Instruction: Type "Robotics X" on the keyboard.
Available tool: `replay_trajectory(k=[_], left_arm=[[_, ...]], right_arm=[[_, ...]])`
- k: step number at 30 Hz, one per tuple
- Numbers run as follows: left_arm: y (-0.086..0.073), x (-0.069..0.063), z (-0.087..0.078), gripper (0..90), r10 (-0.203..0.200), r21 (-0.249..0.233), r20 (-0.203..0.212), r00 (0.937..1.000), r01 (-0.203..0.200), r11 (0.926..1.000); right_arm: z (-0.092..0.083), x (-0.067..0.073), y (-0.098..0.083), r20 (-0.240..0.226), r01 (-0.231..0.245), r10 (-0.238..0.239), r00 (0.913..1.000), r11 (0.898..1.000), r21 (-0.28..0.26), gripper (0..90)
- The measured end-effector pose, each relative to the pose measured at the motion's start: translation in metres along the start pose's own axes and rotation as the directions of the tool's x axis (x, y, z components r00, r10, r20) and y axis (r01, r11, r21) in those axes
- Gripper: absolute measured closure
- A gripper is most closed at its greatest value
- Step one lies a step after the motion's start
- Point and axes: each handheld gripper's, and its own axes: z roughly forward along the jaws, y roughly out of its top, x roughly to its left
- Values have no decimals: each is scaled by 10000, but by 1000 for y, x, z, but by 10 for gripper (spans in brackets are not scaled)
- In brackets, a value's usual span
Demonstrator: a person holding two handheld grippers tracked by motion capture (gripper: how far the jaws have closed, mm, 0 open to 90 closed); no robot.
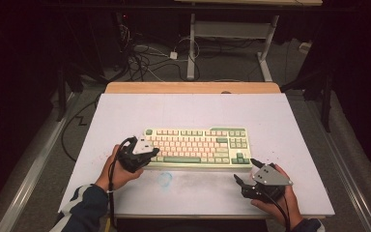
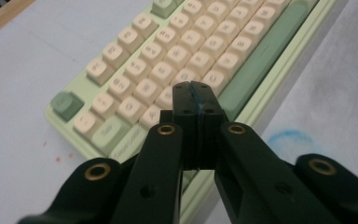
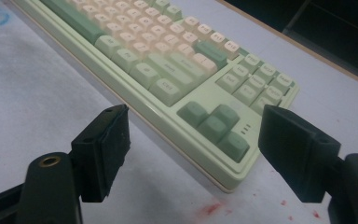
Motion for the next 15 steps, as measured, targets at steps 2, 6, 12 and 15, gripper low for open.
replay_trajectory(k=[2,6,12,15], left_arm=[[3,-6,10,868,85,72,101,9999,-86,9999],[6,-20,29,867,286,365,307,9991,-297,9989],[6,-33,53,858,516,742,399,9979,-545,9958],[5,-37,60,857,546,884,465,9974,-586,9944]], right_arm=[[1,1,0,-51,66,-65,10000,9999,79,262],[4,4,0,-181,212,-210,9996,9997,125,263],[5,6,0,-235,444,-440,9988,9989,171,265],[5,5,0,-262,432,-428,9987,9989,175,265]])
